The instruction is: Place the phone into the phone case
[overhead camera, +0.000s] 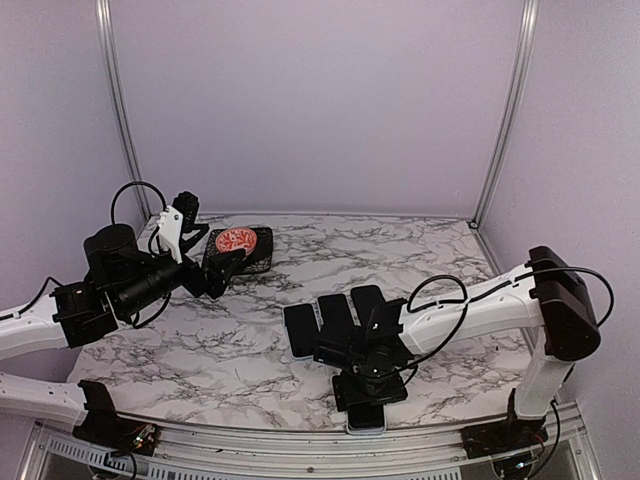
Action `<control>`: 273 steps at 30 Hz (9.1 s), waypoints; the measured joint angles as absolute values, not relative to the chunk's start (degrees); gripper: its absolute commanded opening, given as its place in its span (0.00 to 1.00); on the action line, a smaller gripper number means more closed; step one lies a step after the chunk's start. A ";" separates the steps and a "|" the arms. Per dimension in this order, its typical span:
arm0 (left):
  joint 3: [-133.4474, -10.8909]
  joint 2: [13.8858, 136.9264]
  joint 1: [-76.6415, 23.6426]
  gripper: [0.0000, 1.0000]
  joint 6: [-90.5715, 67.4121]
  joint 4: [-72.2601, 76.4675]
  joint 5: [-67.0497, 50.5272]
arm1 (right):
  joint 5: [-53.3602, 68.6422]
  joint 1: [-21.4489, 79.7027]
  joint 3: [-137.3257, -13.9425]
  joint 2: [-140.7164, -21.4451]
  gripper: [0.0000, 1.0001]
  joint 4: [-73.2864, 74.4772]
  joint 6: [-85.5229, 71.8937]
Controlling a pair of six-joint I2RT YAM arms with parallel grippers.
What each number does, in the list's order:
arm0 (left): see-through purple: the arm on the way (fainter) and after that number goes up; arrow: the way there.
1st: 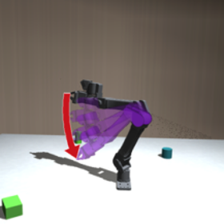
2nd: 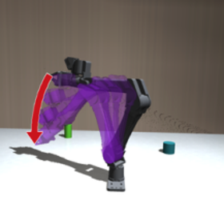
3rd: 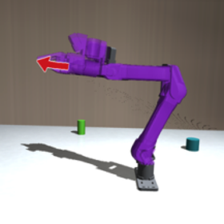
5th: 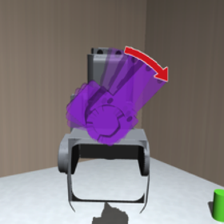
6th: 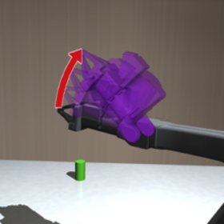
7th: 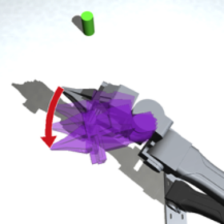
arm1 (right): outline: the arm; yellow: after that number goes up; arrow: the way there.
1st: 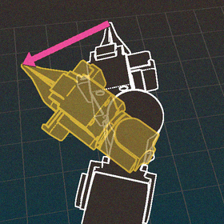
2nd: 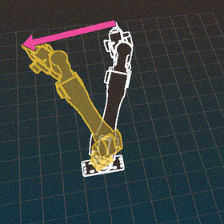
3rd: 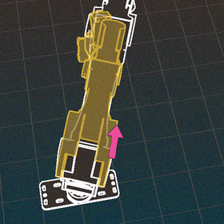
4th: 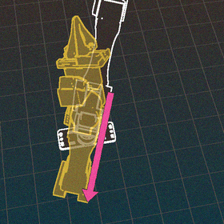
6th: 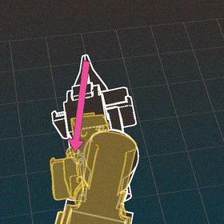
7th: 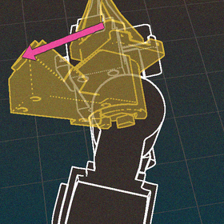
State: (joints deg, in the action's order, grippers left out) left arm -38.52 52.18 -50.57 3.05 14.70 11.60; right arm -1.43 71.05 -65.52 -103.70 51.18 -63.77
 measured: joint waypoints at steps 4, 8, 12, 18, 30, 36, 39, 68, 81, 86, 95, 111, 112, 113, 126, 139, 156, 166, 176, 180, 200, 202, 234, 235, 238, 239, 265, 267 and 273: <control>-38.52 52.18 -50.57 0.99 3.07 14.70 11.60 | -2.35 70.72 -66.54 -104.47 0.80 51.66 -61.45; -38.52 52.18 -50.57 0.99 3.09 14.70 11.62 | -3.88 70.72 -68.97 -106.08 0.79 53.12 -58.96; -38.52 52.18 -50.57 0.99 3.27 14.70 11.64 | -5.13 70.06 -69.65 -106.56 0.78 52.97 -56.64; -38.52 52.69 -50.57 0.99 3.46 14.68 11.99 | -5.26 68.79 -69.65 -106.56 0.98 52.23 -53.63; -38.52 53.28 -50.57 0.99 3.46 14.68 12.08 | 1.39 68.51 -68.99 -106.54 0.79 52.31 -54.00; -38.52 53.28 -50.57 0.99 3.49 14.68 12.08 | 2.28 68.60 -68.51 -106.08 0.52 52.07 -53.95; -38.52 53.45 -50.57 0.99 3.49 14.68 12.08 | 2.02 68.69 -68.64 -106.08 0.44 52.18 -53.91; -39.03 52.62 -50.57 0.86 -12.40 22.02 -2.20 | -26.09 71.64 -80.88 -95.74 0.31 4.95 -12.10; -39.05 53.28 -50.89 0.05 -13.98 29.04 -4.56 | -24.51 73.28 -80.88 -95.79 0.31 -1.69 -3.27; -39.03 53.43 -50.89 0.00 -14.15 29.41 -4.01 | -25.21 73.21 -80.88 -95.79 0.38 -2.13 -2.09; -38.72 57.12 -51.16 0.00 -15.18 31.38 -1.91 | -24.75 71.70 -80.38 -95.77 0.56 1.32 -5.89; -51.75 95.92 -56.93 0.88 -30.02 30.39 -9.28 | -19.57 70.72 -50.85 -76.79 0.34 27.75 -47.62; -51.70 95.96 -56.73 0.88 -30.52 29.30 -7.09 | -18.22 70.72 -50.17 -77.08 0.34 29.56 -49.54; -51.68 95.79 -56.49 0.88 -30.55 28.91 -5.61 | -16.99 70.72 -49.69 -77.54 0.35 31.46 -51.16; -52.03 92.55 -55.46 0.70 -30.17 23.18 9.02 | -4.36 68.84 -56.12 -95.98 0.99 45.52 -54.30; -67.85 104.92 -57.17 0.50 -21.19 11.62 -0.73 | -4.73 71.53 -60.47 -87.59 0.73 54.02 -56.25; -88.18 123.76 -65.12 0.25 -3.29 -12.12 3.77 | -1.69 78.78 -40.86 -77.80 0.10 41.43 -71.88; -88.64 124.84 -66.89 0.24 0.97 -13.76 6.07 | -1.91 77.01 -39.18 -78.43 0.08 36.47 -72.27; -87.00 124.79 -67.29 0.24 8.14 -13.63 5.19 | -4.36 73.95 -38.72 -76.20 0.08 34.61 -71.50; -86.96 124.68 -67.85 0.24 9.26 -13.56 5.26 | -5.21 73.03 -38.48 -75.85 0.15 33.91 -70.96; -80.12 105.30 -59.99 0.34 -6.57 -12.64 14.04 | -3.84 63.64 -55.22 -89.32 0.97 49.25 -51.09; -79.02 105.19 -59.99 0.34 -7.16 -12.67 14.00 | -3.33 63.61 -56.95 -91.35 0.98 49.67 -49.34; -78.15 105.62 -59.99 0.34 -8.34 -12.08 13.15 | -3.68 62.85 -57.12 -97.23 0.99 45.19 -44.56; -78.13 105.60 -59.99 0.34 -8.34 -12.03 13.15 | -3.97 62.46 -57.93 -97.78 0.99 45.76 -44.40; -77.89 105.60 -59.99 0.34 -8.32 -11.88 13.50 | -5.02 61.78 -58.65 -97.80 0.99 46.65 -44.05; -77.82 105.62 -59.99 0.34 -8.32 -11.88 13.56 | -5.04 61.73 -59.07 -97.73 0.99 47.59 -43.81; -77.58 105.62 -59.99 0.33 -8.08 -11.84 13.58 | 2.81 68.10 -60.90 -95.68 0.16 49.80 -48.51; -77.58 105.62 -59.99 0.33 -8.03 -11.84 13.61 | 2.96 68.10 -60.88 -95.88 0.12 49.60 -48.97; -77.58 105.62 -59.99 0.33 -7.77 -11.84 13.63 | 2.55 68.23 -60.10 -96.42 0.03 49.91 -50.39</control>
State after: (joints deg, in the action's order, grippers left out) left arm -77.58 105.62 -59.99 -7.77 -11.84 13.63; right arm 2.55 68.23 -60.10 -96.42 49.91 -50.39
